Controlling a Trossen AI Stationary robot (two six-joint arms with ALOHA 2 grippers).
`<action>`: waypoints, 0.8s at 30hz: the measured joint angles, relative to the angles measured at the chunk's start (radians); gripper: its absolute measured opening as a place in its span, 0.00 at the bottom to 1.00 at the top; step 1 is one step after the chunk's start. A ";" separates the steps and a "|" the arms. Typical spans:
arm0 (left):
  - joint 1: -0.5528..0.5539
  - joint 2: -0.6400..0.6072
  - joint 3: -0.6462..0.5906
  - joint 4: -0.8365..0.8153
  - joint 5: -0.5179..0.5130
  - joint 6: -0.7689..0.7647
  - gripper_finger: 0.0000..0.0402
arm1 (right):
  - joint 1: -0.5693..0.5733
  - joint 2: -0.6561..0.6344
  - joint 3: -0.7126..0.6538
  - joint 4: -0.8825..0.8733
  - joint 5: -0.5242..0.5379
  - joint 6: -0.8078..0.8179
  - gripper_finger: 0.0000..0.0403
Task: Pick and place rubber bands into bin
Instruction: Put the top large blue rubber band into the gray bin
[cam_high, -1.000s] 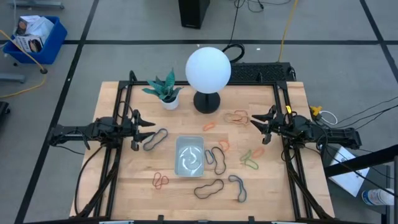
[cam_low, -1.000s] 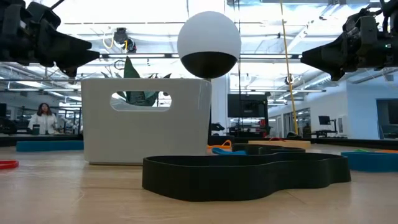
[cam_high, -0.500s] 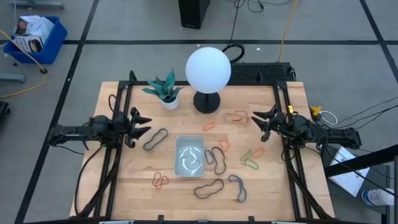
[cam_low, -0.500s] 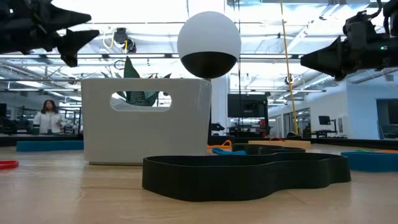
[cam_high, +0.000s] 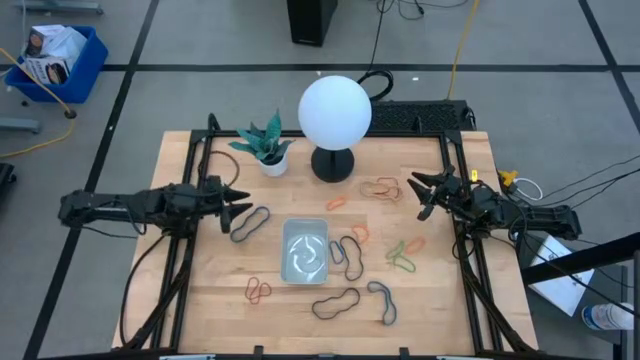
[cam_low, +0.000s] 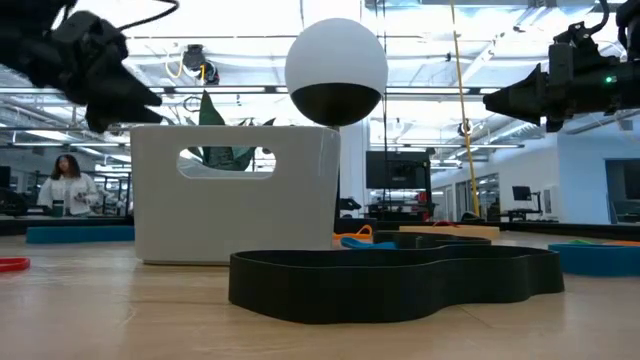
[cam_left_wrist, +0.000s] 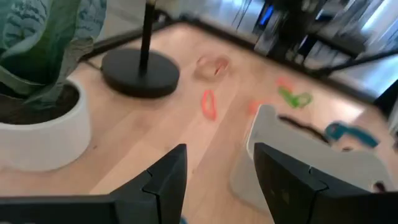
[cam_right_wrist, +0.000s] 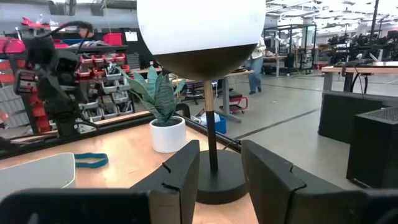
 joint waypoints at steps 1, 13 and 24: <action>0.000 0.048 0.048 -0.042 -0.002 -0.003 0.48 | 0.000 0.000 0.000 0.000 0.000 -0.004 0.28; 0.013 0.622 0.521 -0.647 0.033 -0.274 0.48 | 0.000 0.000 0.000 0.000 0.000 -0.059 0.28; 0.132 0.962 0.544 -0.727 0.145 -0.309 0.48 | 0.000 0.000 0.000 -0.001 0.003 -0.082 0.28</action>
